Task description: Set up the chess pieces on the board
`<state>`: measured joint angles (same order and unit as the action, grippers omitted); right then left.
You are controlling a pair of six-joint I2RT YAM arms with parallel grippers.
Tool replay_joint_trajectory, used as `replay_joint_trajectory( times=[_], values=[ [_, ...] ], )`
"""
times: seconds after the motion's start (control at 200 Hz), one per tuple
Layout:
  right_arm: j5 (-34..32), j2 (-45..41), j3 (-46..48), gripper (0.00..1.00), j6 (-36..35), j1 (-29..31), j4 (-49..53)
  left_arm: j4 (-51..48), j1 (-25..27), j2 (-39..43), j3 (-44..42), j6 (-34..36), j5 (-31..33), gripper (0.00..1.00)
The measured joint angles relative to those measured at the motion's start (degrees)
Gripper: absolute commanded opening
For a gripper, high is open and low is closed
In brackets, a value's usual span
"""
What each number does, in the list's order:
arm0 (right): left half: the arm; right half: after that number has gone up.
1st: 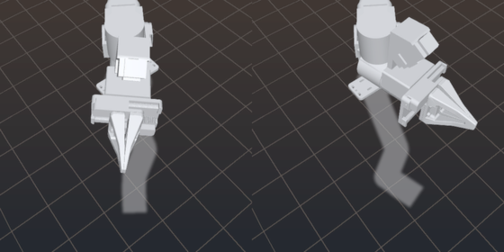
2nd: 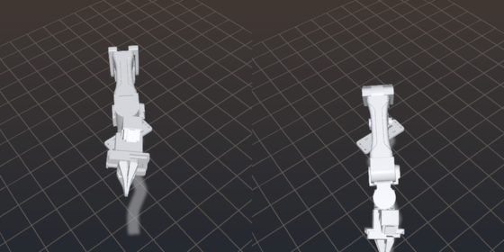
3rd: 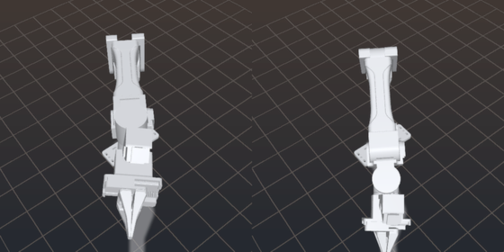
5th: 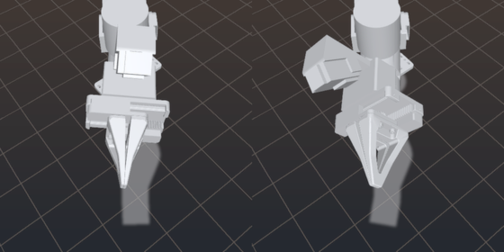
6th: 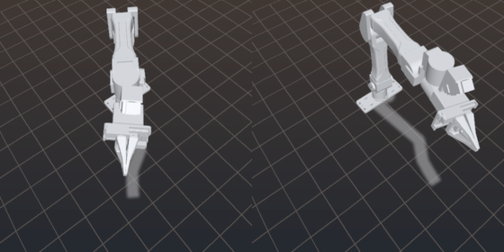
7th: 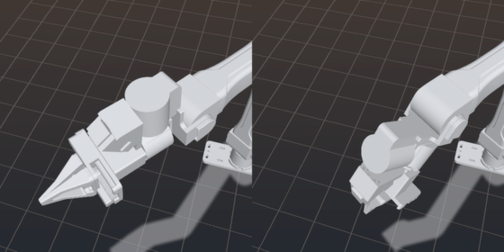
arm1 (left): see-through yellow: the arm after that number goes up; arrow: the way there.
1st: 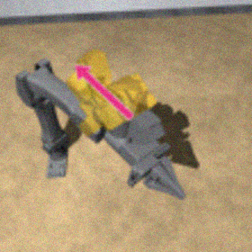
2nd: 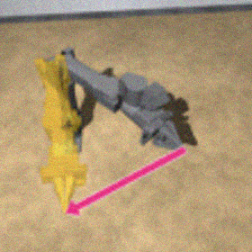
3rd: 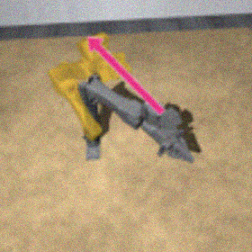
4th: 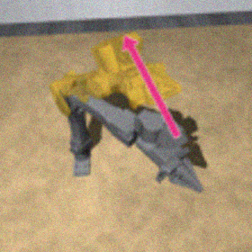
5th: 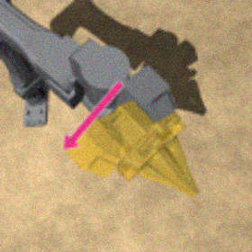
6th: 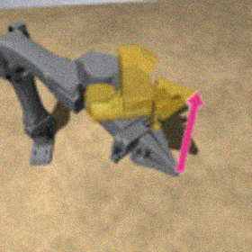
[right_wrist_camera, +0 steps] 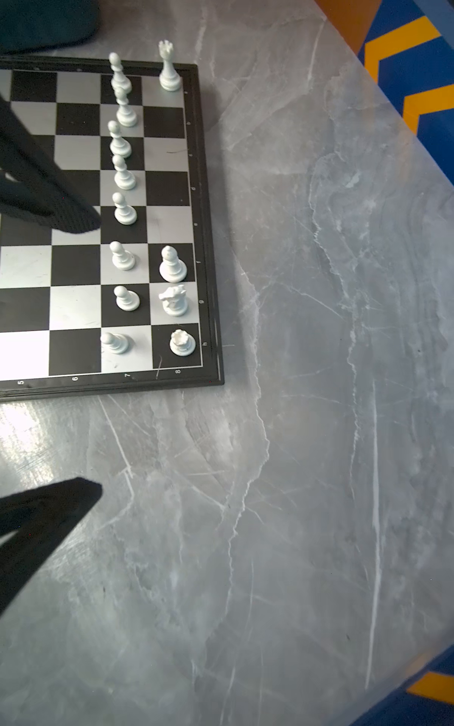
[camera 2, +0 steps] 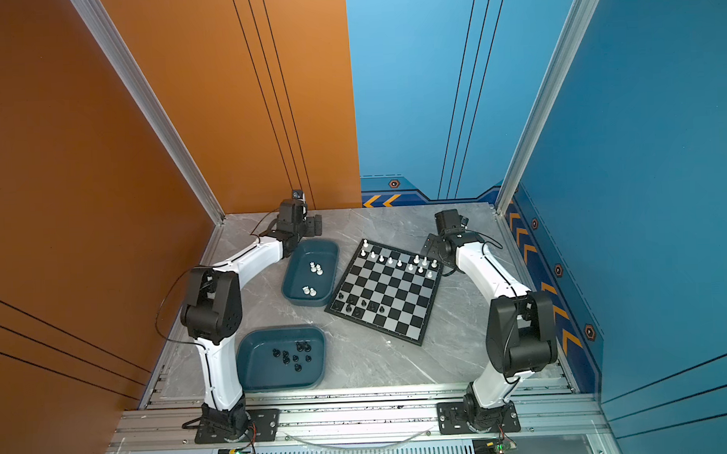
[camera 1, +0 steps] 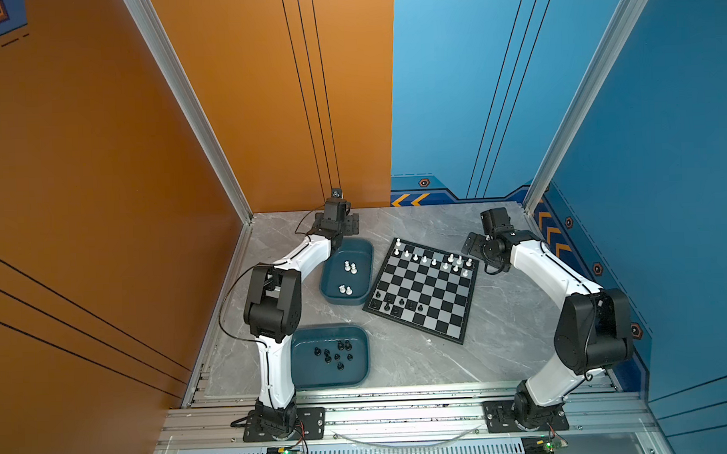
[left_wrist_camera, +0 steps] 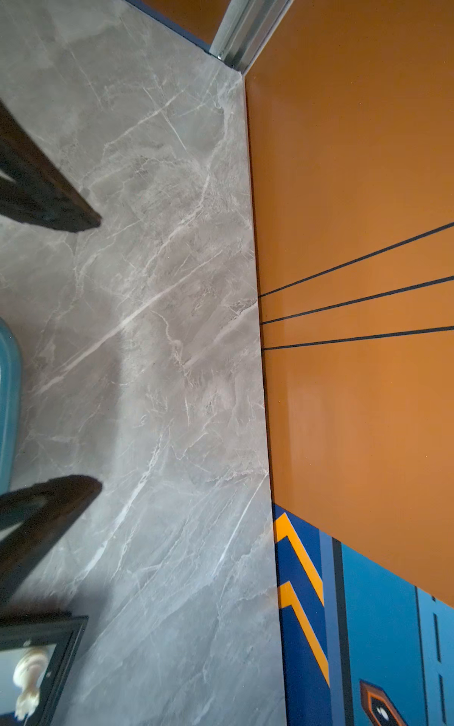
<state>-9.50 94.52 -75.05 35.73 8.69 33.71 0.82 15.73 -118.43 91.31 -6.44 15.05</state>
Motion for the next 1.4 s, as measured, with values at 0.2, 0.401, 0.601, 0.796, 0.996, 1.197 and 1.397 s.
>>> replay_joint_trajectory(
  times=[0.2, 0.401, 0.601, 0.796, 0.996, 1.197, 1.397],
  values=[
    [-5.8, 3.2, -6.4, 1.0, 2.1, 5.2, 4.7, 2.5, -3.1, -2.1, -0.2, -1.2, -2.8, 0.98],
    [-8.4, 5.1, -7.8, 1.0, 3.4, 10.0, 6.7, 4.5, -5.3, -2.2, -0.5, -2.2, -5.0, 0.98],
    [-10.4, 4.7, -7.4, 1.0, 4.2, 12.5, 6.8, 7.6, -5.4, -1.6, -4.6, -2.6, -5.9, 0.98],
    [-11.8, 1.2, -4.4, 1.0, 5.2, 13.2, 6.6, 8.5, -5.4, -0.3, -8.3, -2.6, -6.6, 0.99],
    [-12.7, -0.3, -3.0, 1.0, 6.3, 14.1, 6.2, 9.3, -5.4, 2.0, -9.2, -2.4, -7.5, 0.99],
    [-13.2, -0.4, -2.7, 1.0, 6.5, 15.1, 6.1, 10.1, -5.4, 3.0, -9.6, -2.4, -7.8, 0.97],
    [-13.3, -1.6, -0.4, 1.0, 6.2, 15.1, 6.1, 8.1, -3.9, 3.5, -10.0, -1.7, -7.6, 0.95]
  ],
)
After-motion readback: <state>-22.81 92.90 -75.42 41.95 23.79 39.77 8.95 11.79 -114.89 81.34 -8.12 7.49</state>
